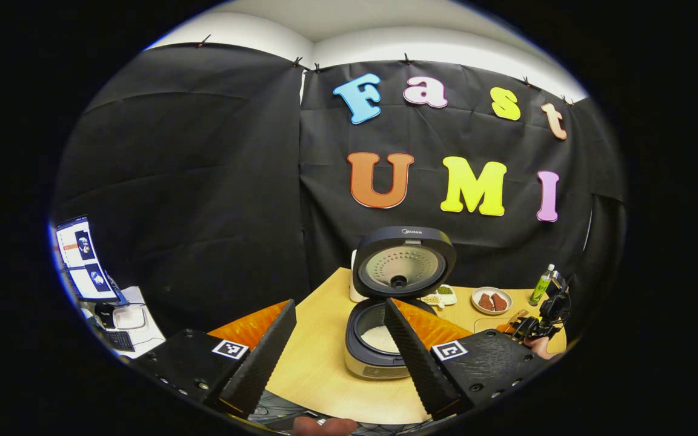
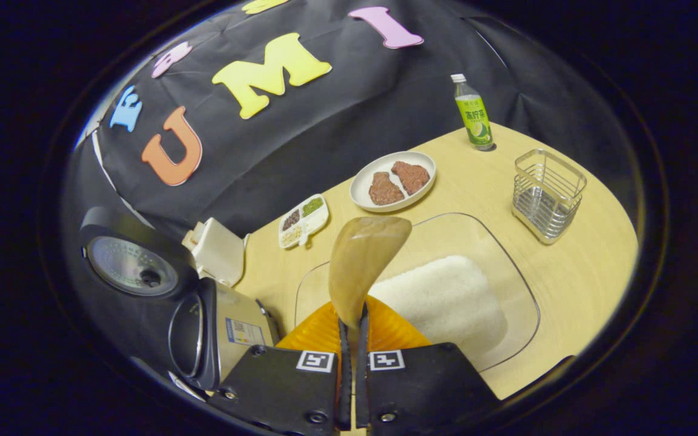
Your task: Close the left gripper, press the button to open the rice cooker; take a wooden spoon from the chopstick holder with the right hand, scoop a spoonful of rice and pour it into the rice cooker, then put the wooden spoon back into the chopstick holder.
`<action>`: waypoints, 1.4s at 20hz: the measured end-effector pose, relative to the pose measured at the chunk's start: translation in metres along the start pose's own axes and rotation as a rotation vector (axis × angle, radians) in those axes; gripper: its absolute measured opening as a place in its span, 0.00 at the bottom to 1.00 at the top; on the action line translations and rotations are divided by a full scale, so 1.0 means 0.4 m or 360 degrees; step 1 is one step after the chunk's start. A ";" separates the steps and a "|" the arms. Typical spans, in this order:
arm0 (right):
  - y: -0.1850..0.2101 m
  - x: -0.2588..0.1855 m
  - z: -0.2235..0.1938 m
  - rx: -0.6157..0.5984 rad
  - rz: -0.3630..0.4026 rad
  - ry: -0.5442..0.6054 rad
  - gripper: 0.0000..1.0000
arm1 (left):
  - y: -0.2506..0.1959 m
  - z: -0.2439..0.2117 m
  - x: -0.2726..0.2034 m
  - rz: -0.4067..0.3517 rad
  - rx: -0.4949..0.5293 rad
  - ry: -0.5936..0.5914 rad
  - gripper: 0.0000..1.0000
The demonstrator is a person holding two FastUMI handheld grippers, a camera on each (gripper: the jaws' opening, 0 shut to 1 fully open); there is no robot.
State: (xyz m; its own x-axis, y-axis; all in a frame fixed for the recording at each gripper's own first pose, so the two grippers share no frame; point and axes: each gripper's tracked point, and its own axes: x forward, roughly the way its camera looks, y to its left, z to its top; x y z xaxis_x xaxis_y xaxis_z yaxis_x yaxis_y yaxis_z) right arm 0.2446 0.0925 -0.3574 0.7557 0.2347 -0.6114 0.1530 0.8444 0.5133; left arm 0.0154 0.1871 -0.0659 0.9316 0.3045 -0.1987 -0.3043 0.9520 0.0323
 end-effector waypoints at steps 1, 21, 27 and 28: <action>-0.002 -0.002 0.005 0.0040 0.0010 0.0006 0.08 | -0.004 0.007 -0.003 -0.0007 0.0000 -0.0003 0.95; 0.003 -0.225 0.255 0.0456 0.0438 -0.0129 0.08 | -0.176 0.045 -0.106 0.0033 -0.0005 -0.0083 0.95; 0.160 -0.268 0.267 0.0348 0.0578 -0.0091 0.07 | -0.107 0.029 -0.151 0.0138 -0.0009 -0.0083 0.95; 0.201 -0.270 0.262 0.0322 0.0602 -0.0078 0.08 | -0.089 0.026 -0.159 0.0165 0.0002 -0.0081 0.95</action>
State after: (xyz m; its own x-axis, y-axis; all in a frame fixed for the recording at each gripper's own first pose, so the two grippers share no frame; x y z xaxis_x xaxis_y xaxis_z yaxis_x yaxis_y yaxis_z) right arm 0.2421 0.0844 -0.1869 0.8113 0.4824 -0.3303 -0.0228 0.5906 0.8066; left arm -0.0309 0.1341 -0.0444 0.9040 0.4023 -0.1444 -0.3992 0.9154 0.0512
